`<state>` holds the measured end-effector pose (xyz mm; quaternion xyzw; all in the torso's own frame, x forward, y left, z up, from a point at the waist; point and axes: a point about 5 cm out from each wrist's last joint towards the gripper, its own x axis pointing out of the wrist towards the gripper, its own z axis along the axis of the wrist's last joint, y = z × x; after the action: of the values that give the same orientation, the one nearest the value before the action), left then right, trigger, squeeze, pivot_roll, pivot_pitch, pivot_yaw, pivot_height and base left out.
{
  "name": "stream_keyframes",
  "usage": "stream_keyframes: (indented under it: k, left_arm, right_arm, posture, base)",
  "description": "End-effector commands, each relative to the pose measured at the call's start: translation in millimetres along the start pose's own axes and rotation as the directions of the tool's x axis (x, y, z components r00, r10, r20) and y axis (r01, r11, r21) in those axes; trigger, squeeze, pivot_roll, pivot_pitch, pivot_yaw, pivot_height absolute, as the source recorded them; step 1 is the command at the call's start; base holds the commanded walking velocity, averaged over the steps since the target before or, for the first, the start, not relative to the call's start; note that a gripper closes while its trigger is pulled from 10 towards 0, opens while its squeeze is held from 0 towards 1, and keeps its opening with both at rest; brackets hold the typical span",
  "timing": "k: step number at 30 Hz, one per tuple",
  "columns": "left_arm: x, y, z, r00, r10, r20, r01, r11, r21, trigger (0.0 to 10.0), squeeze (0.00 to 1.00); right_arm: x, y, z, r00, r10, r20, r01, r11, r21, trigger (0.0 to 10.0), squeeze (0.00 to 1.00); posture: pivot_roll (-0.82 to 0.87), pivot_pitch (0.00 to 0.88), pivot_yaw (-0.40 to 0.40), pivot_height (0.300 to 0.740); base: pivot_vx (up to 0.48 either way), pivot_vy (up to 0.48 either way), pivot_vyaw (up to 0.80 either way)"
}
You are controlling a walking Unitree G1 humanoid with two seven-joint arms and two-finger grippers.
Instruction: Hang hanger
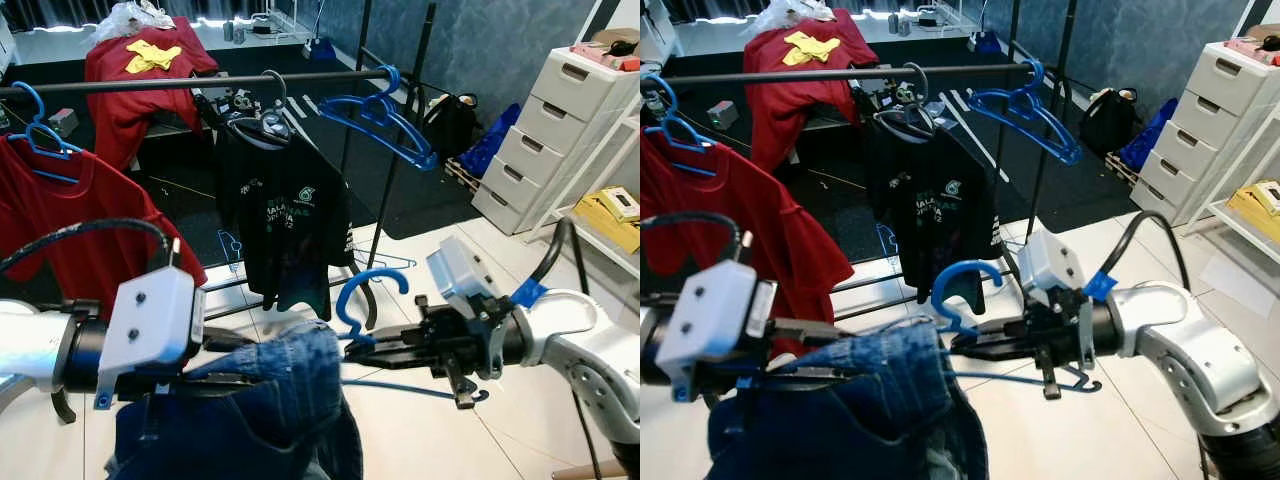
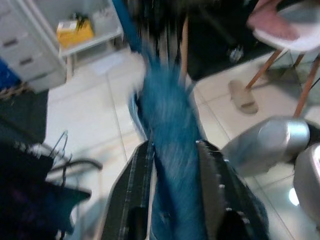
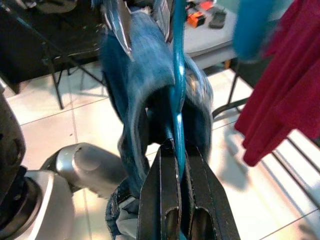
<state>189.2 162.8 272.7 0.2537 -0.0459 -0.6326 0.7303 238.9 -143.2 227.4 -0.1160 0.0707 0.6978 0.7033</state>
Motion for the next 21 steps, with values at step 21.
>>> stream_keyframes:
  k: [21]
  left_arm:
    - [-82.6,30.9,-33.2,0.785,0.619,0.042,-0.610,0.782,-0.125,10.0,1.00]
  right_arm:
    - [-22.5,-7.8,33.8,0.972,-0.046,0.229,0.056,0.998,-0.039,0.0,0.00]
  posture:
    - [-0.07,0.064,-0.039,0.740]
  base:
    - [0.000,0.000,0.00]
